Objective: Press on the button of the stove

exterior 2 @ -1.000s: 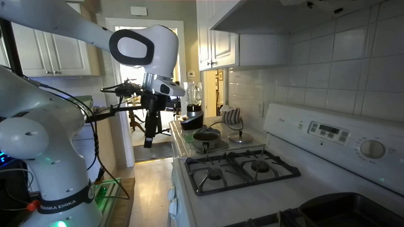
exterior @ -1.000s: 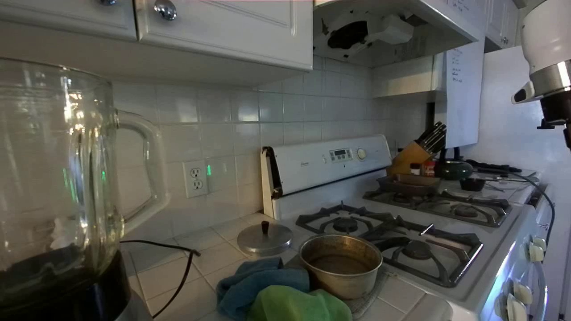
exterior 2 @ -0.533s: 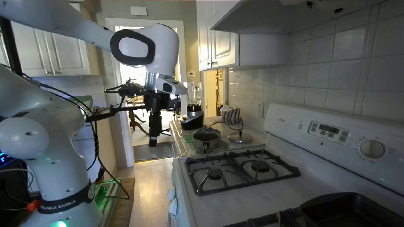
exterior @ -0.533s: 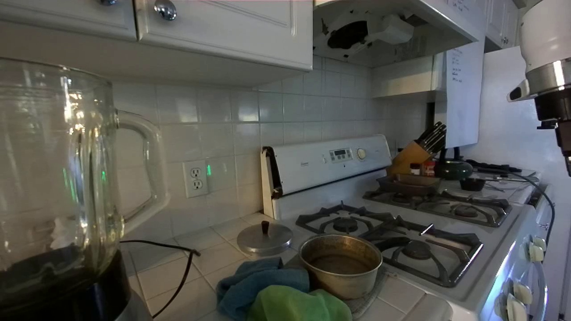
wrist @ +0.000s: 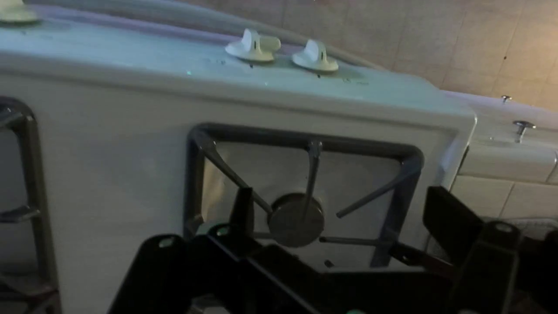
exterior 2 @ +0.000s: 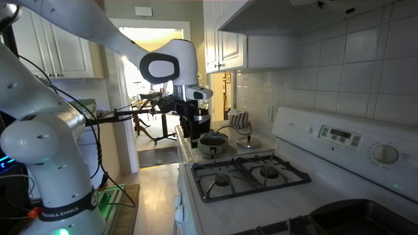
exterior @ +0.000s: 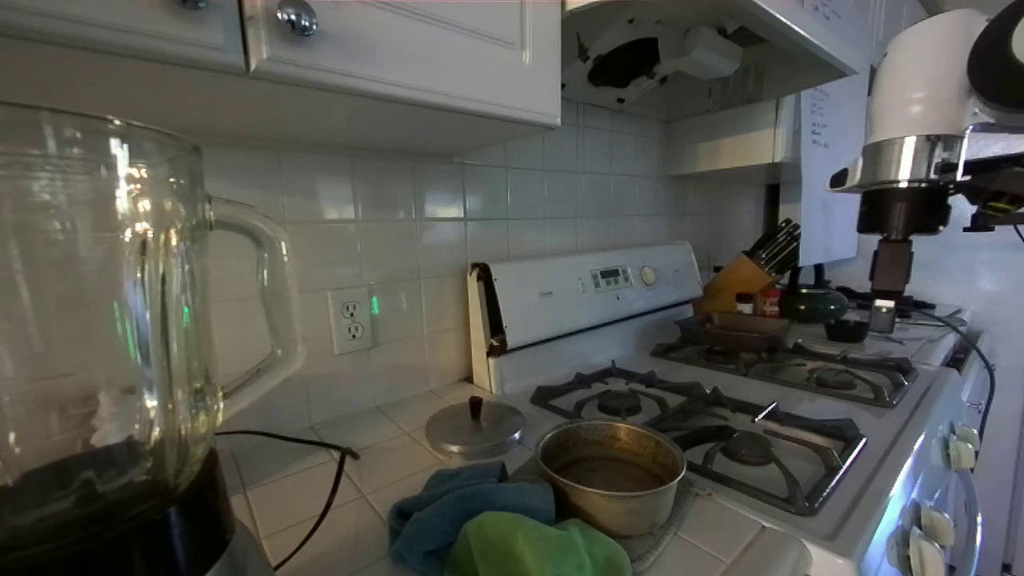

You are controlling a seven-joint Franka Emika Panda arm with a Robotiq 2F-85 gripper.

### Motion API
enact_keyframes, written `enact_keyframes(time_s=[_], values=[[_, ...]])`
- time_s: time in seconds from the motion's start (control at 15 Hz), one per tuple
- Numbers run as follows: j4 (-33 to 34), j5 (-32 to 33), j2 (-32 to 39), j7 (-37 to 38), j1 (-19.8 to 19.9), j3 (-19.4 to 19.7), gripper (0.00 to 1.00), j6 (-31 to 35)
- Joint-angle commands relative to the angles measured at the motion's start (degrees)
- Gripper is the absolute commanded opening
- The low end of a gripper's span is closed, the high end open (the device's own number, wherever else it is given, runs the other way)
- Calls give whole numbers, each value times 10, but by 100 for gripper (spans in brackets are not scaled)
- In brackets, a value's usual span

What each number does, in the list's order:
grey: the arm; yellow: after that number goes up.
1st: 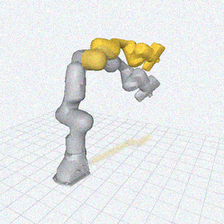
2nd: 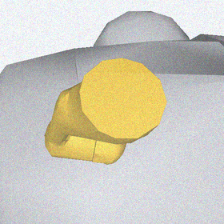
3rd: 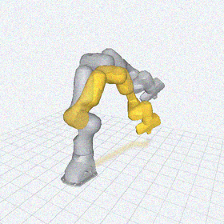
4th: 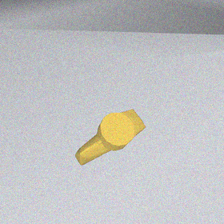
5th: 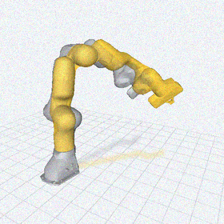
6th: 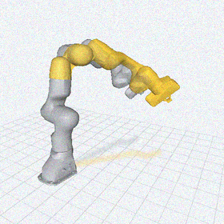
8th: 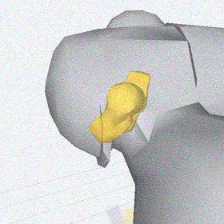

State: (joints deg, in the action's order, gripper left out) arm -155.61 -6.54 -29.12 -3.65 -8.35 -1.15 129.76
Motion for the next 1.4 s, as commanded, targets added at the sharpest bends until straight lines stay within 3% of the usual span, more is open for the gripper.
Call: enact_keyframes(time_s=[0.0, 0.53, 1.0, 1.07, 1.33], values=[[51, -25, 94, -35, -21, -3, 100, 101], [221, -22, 269, -50, -20, -17, 100, 241], [369, 16, 385, -22, -4, -35, 100, 268], [318, 4, 342, -29, -2, -39, 100, 266], [358, 9, 377, -28, 2, -41, 100, 266]])
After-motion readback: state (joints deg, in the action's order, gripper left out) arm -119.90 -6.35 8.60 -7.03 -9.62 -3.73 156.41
